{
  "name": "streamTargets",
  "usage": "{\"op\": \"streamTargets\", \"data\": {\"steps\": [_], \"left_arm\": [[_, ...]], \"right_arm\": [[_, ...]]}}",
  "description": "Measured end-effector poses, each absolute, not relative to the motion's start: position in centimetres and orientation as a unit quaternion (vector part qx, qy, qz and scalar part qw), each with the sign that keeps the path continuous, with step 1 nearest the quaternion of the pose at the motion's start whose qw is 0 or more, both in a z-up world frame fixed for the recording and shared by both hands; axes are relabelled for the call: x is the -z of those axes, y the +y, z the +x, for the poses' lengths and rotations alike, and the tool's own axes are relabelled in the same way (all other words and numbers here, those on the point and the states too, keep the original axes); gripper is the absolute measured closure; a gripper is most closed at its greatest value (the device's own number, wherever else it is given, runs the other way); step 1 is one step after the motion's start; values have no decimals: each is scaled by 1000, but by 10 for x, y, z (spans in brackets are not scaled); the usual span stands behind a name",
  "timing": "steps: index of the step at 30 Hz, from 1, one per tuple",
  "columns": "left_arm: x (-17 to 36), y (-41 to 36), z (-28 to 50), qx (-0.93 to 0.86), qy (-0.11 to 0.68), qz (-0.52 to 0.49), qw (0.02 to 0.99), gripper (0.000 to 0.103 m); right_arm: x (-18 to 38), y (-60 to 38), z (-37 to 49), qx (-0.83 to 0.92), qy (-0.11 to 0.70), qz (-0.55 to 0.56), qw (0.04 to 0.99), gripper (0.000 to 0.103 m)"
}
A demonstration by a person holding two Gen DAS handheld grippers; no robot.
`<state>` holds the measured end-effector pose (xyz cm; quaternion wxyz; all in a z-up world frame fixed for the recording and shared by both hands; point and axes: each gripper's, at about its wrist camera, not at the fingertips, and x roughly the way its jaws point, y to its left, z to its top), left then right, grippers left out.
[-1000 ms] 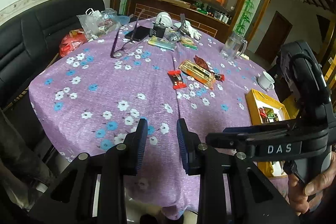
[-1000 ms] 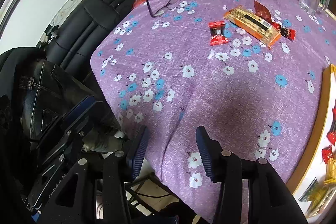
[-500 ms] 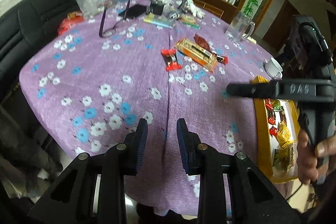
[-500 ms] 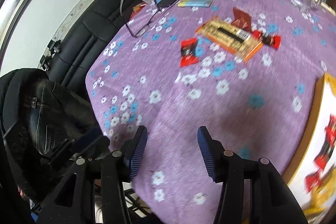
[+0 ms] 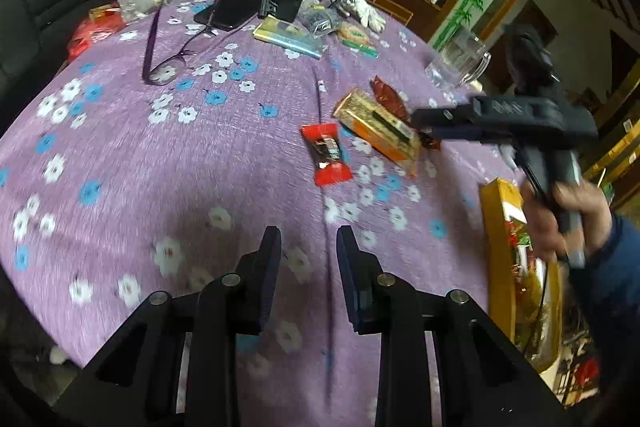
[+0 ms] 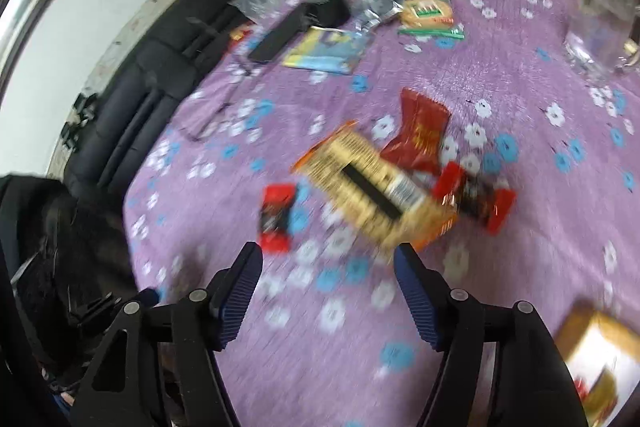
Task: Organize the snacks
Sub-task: 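Grasp the beige cracker pack with the right gripper while the left gripper grasps a red candy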
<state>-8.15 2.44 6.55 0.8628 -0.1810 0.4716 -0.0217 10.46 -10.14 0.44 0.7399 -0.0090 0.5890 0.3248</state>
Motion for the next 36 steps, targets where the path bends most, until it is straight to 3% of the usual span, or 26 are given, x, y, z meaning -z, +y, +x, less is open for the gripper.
{"op": "streamTargets", "data": {"steps": [9, 13, 18, 21, 30, 32, 34, 36], "left_arm": [[-50, 55, -58, 45, 491, -185, 850, 77], [-52, 60, -44, 52, 490, -187, 850, 61], [-51, 49, -20, 69, 494, -180, 848, 61], [-49, 38, -3, 79, 500, -179, 844, 61], [-28, -1, 42, 89, 536, -151, 826, 61], [-21, -8, 49, 70, 544, -130, 826, 61], [-18, -13, 51, 55, 536, -101, 836, 80], [-17, -14, 48, 51, 527, -92, 843, 83]], "right_arm": [[44, -76, 158, -329, 622, 15, 711, 30], [39, -51, 122, -355, 615, -48, 703, 29], [46, -27, 83, -297, 577, -189, 737, 32], [44, -34, 81, -272, 568, -160, 760, 44], [30, -102, 51, -217, 595, -64, 771, 45], [26, -114, 33, -206, 595, -52, 775, 45], [20, -121, 21, -202, 591, -47, 779, 46], [16, -130, 5, -204, 589, -33, 781, 46]]}}
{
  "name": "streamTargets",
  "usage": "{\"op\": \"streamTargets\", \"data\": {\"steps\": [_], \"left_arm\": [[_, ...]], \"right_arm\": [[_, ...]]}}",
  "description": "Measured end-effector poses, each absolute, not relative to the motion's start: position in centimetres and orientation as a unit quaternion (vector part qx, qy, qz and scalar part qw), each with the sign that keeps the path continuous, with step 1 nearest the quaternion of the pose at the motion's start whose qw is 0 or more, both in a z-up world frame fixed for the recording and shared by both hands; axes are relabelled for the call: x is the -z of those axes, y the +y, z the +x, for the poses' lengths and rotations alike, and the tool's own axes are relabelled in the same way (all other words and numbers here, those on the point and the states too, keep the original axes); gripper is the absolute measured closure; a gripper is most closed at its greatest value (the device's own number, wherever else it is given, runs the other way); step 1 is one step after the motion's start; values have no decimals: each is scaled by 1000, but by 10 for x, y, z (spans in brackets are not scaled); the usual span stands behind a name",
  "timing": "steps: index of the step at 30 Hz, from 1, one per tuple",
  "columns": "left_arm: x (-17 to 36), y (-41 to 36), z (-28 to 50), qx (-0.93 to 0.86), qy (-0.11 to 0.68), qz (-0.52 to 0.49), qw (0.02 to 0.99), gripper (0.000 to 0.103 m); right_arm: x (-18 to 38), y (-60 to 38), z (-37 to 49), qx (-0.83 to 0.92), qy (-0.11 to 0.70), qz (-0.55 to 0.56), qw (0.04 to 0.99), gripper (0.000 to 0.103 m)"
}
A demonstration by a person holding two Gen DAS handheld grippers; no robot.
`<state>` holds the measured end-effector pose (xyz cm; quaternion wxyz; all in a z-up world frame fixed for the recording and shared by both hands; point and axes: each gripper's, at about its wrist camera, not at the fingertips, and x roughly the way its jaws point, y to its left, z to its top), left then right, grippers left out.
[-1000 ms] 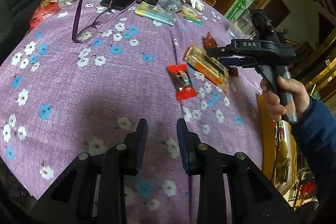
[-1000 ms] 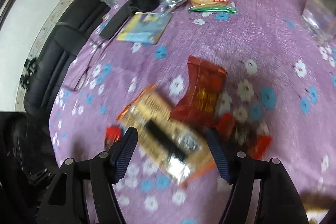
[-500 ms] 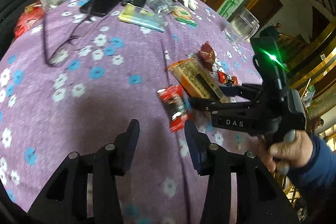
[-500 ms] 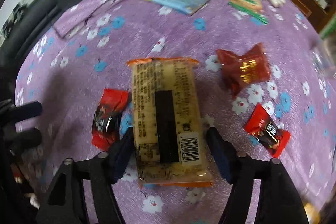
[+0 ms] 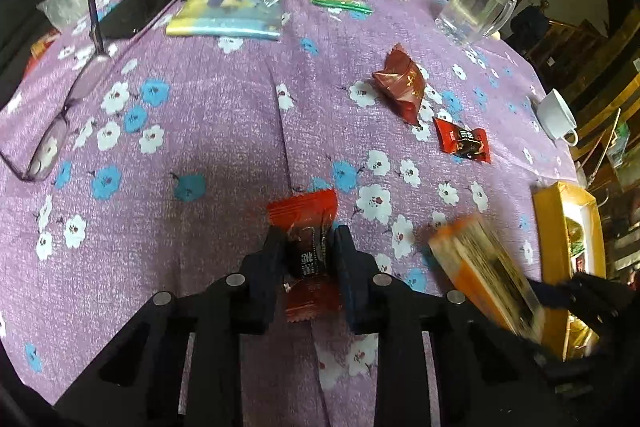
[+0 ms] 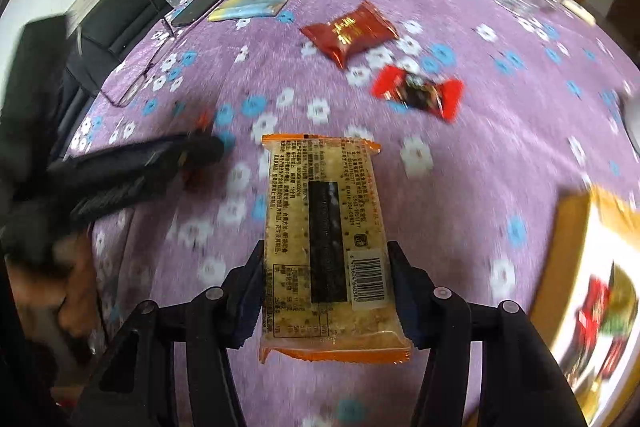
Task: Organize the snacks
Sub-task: 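Grasp the beige cracker pack with the right gripper while the left gripper grasps a red candy, then lift the cracker pack and red candy with both grippers toward the white tray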
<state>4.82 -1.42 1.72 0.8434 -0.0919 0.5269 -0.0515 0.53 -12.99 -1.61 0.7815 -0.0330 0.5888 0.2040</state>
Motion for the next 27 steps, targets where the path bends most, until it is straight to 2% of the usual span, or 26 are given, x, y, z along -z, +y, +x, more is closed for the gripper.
{"op": "streamTargets", "data": {"steps": [3, 14, 27], "left_arm": [[-18, -16, 35, 42, 509, -79, 856, 85], [-30, -25, -47, 39, 491, -132, 860, 86], [-73, -92, -125, 1, 452, -103, 886, 87]], "right_arm": [[11, -141, -9, -207, 583, -15, 785, 46], [5, -168, -49, -240, 576, 24, 781, 46], [-19, -205, -96, -303, 543, 16, 783, 47]]}}
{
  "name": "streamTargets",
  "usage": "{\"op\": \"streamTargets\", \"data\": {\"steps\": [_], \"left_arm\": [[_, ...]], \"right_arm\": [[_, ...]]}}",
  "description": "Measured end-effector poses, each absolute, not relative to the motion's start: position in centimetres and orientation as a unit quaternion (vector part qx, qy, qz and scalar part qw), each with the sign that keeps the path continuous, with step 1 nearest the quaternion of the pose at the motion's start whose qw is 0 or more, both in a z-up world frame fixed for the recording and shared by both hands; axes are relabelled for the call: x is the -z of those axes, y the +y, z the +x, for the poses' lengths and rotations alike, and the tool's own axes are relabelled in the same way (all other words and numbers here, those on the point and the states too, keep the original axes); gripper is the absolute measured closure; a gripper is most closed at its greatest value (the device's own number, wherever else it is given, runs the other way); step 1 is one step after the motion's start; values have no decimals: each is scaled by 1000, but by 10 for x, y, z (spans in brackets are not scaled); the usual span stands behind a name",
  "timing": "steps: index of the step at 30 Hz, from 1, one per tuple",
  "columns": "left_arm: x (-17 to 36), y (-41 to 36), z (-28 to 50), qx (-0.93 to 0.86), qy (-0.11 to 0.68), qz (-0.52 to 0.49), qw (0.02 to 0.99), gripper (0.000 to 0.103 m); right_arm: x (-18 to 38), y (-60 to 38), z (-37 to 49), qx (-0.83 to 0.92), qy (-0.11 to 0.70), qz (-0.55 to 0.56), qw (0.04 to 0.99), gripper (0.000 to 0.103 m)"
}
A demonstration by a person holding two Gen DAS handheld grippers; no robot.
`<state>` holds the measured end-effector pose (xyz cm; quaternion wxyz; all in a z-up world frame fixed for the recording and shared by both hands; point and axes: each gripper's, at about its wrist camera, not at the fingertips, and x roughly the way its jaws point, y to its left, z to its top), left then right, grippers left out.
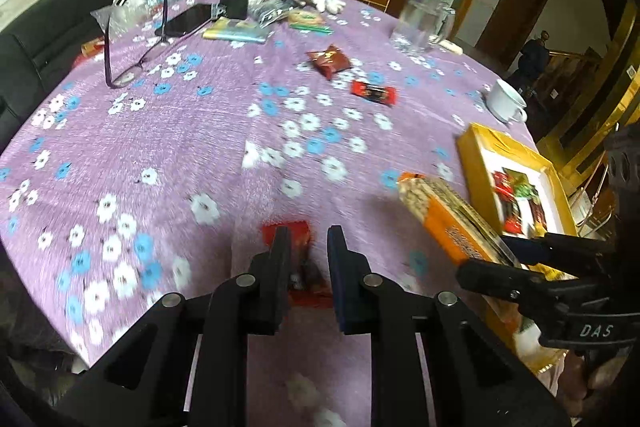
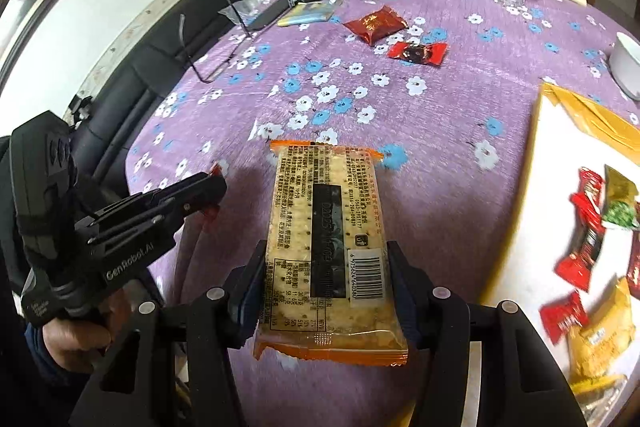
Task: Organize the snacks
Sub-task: 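Lift the cracker pack and red candy with both grippers toward the white tray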
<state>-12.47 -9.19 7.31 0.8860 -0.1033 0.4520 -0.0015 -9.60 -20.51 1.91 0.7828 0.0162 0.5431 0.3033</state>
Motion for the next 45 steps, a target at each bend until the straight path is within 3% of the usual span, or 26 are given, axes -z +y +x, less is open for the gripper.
{"op": "streamTargets", "data": {"steps": [9, 15, 22, 27, 29, 34, 39, 42, 45], "left_arm": [[-99, -134, -151, 25, 435, -66, 897, 87], [-113, -116, -141, 58, 409, -96, 906, 87], [-82, -56, -144, 47, 456, -177, 871, 87], [-66, -57, -146, 45, 468, -169, 866, 87], [-66, -67, -140, 59, 472, -139, 868, 85], [-53, -89, -120, 62, 503, -112, 855, 66], [-26, -94, -104, 34, 529, -80, 844, 66], [-20, -93, -103, 21, 513, -59, 856, 78], [-20, -97, -107, 11, 495, -44, 867, 81]], "right_arm": [[-26, -249, -126, -306, 541, 42, 782, 46], [-45, -267, -128, -273, 521, 58, 807, 46], [-55, -268, -131, -248, 512, 67, 819, 46], [-52, -263, -132, -244, 515, 63, 819, 46], [-53, -264, -130, -241, 513, 66, 821, 46], [-52, -264, -128, -233, 515, 66, 822, 46], [-53, -270, -131, -218, 515, 65, 827, 46], [-53, -278, -137, -206, 517, 66, 828, 46], [-53, -287, -144, -193, 517, 70, 831, 46]]}}
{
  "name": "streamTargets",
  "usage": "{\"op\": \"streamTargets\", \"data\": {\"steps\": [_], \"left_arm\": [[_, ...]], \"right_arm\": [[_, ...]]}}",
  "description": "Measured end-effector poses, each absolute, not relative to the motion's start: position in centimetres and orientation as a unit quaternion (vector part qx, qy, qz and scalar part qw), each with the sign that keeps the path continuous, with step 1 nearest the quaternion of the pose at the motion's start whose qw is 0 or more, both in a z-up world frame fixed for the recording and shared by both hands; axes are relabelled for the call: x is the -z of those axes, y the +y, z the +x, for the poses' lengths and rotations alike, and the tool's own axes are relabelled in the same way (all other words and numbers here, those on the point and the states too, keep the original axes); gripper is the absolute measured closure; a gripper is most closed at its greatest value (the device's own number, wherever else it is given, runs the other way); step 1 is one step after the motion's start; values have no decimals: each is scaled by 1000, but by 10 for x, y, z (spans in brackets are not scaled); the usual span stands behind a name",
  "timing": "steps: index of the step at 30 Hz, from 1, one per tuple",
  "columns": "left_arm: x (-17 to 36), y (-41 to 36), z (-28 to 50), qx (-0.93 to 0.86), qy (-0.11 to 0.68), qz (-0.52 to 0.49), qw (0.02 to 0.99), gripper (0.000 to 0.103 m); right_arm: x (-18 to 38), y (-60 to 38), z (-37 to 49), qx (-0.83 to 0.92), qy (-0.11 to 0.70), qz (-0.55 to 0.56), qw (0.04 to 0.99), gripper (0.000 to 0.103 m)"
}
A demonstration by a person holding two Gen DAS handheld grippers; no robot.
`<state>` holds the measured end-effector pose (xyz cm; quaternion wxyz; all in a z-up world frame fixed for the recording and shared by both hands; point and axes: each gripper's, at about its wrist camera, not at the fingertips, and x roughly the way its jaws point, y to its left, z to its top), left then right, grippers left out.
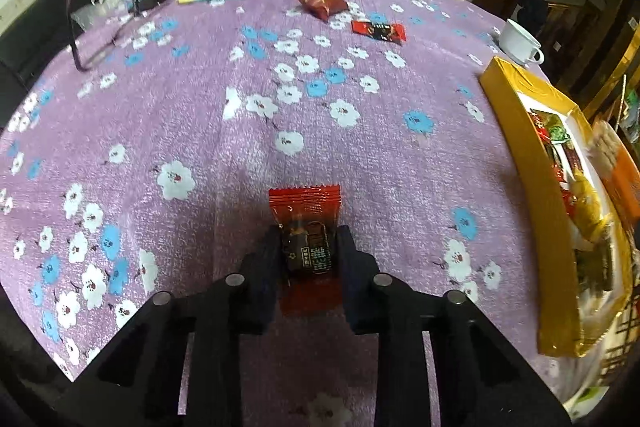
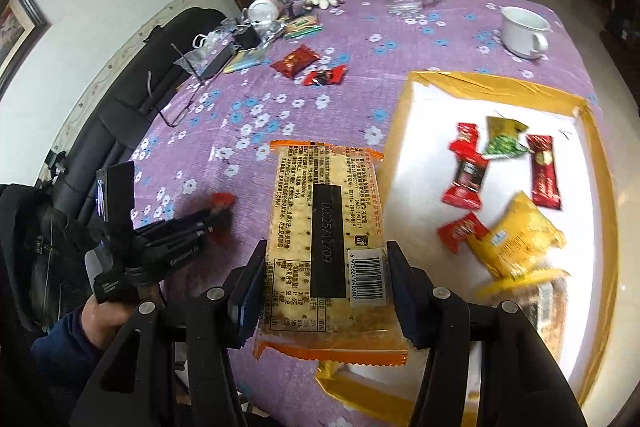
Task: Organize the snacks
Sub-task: 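Lift the cracker pack and red candy with both grippers toward the white tray, then carry the cracker pack and red candy with both grippers over the white tray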
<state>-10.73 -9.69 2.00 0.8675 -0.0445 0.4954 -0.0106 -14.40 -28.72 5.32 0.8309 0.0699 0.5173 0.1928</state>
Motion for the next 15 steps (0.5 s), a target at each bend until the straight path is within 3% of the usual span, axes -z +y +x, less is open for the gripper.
{"op": "streamTargets", "data": {"steps": [15], "left_arm": [[-89, -146, -140, -17, 425, -52, 904, 82]], "right_arm": [[-49, -315, -132, -248, 517, 80, 815, 46]]}}
